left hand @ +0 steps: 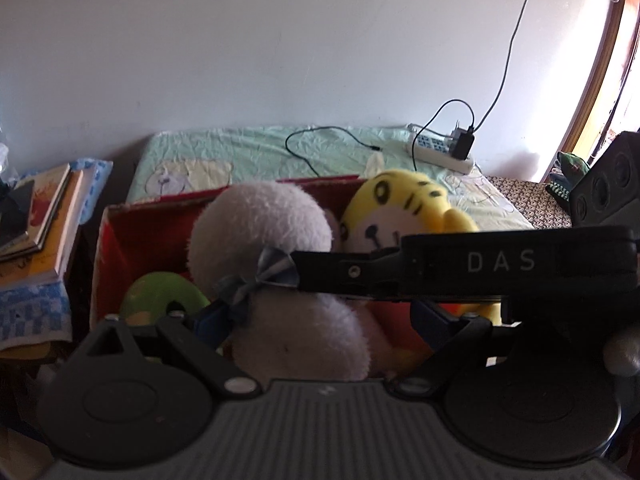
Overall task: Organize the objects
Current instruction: 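Carry the white bunny with the right gripper over the red box, then lower the white bunny into the red box and open the right gripper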
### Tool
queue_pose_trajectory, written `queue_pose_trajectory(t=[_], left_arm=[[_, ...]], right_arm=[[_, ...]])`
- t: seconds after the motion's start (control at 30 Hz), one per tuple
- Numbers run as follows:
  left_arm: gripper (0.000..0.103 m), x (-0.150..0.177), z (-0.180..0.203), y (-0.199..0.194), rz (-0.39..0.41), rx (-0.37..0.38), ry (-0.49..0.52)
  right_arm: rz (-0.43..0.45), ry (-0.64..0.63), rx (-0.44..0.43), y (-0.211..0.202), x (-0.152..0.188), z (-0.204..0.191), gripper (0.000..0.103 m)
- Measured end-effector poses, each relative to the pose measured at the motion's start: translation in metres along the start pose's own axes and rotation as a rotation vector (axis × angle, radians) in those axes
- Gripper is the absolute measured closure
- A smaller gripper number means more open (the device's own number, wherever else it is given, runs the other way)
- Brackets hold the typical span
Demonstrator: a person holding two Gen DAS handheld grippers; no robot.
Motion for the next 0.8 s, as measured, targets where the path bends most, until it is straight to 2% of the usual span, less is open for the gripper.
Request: queue_pose_trajectory(t=[0.17, 0.3, 0.5, 0.8], left_arm=[[0.012, -0.003, -0.012, 0.014, -0.034, 0.004, -0.006], [0.012, -0.002, -0.018, 0.024, -0.065, 0.011, -0.013], [0.009, 0.000, -0.017, 0.034, -0.096, -0.001, 0.014], [0.005, -0.002, -0.019, 0.042, -0.121, 0.006, 0.009]], right_arm=[[-0.042, -0.022, 0.079, 0.014, 0.000, 0.002, 0.072], [-0.069, -0.008, 0.101, 0.021, 0.003, 0.007, 0.072], [-0.129, -0.034, 0.181, 0.037, 0.004, 0.008, 0.073], [-0.144, -0.021, 0.173, 0.038, 0.003, 0.014, 0.074]])
Point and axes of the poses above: each gripper's, at about its wrist camera, not at the fingertips, and y roughly the way its jaws point, z to its right, x to its underside, the point moved 2 cm from there along y, roughly the way its jaws point, and after that the axes turned 10 degrees about -y, right-handed, at the moved point
